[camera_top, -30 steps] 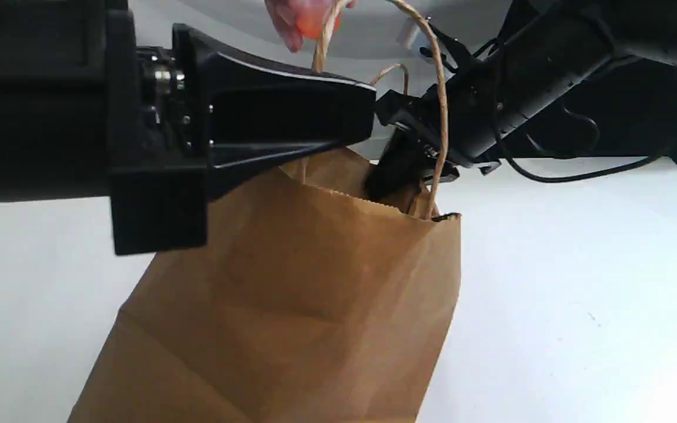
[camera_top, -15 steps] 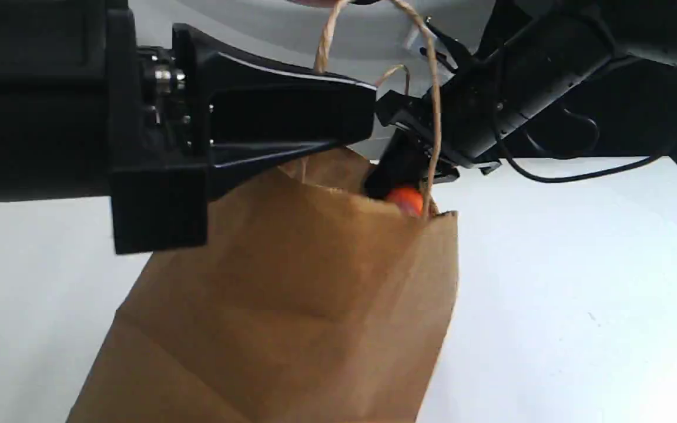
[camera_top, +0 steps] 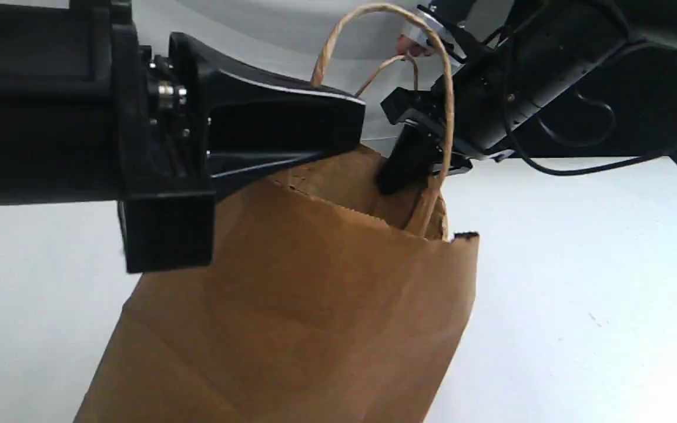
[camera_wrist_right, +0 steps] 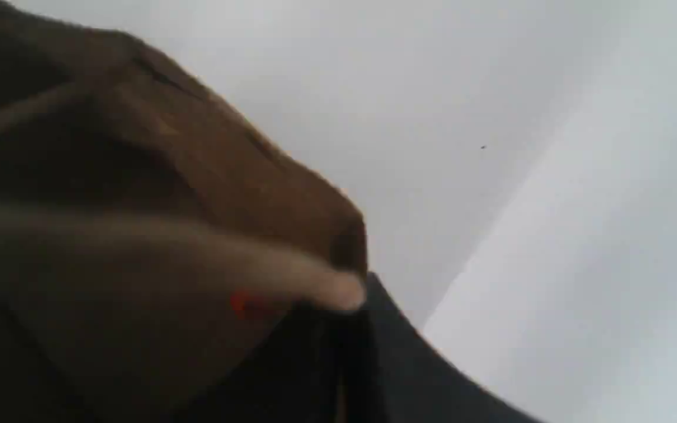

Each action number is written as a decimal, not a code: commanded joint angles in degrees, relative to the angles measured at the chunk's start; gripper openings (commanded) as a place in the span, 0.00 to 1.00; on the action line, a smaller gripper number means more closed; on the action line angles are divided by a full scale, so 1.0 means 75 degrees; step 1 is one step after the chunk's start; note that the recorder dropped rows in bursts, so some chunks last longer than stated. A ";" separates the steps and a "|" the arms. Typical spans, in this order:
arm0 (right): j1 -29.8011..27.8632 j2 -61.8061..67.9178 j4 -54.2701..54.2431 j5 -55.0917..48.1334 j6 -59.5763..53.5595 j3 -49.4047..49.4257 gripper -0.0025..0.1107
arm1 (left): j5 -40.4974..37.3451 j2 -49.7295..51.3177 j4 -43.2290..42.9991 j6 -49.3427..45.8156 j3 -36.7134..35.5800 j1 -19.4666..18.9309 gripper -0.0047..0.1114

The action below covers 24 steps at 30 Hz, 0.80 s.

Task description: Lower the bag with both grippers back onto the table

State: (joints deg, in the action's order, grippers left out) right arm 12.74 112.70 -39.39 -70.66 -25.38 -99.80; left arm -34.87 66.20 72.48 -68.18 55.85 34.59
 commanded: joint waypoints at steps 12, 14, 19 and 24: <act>0.0029 -0.0503 0.0256 0.0093 0.0295 -0.1080 0.02 | 0.0925 -0.0017 -0.1147 0.1138 -0.0166 0.0043 0.04; 0.0029 -0.0503 0.0271 0.0093 0.0295 -0.1080 0.02 | 0.1338 -0.0017 -0.1147 0.1190 -0.0382 0.0043 0.04; 0.0095 -0.0487 0.0442 0.0093 0.0334 -0.1080 0.02 | 0.1987 -0.0017 -0.1116 0.1249 -0.0846 0.0043 0.04; 0.0245 -0.0439 0.0661 0.0093 0.0377 -0.1080 0.02 | 0.2236 -0.0017 -0.0939 0.1280 -0.1017 0.0043 0.04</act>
State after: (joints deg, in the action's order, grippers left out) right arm 14.14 109.49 -34.83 -70.18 -23.01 -107.57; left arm -19.19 66.20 64.44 -59.35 48.58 34.59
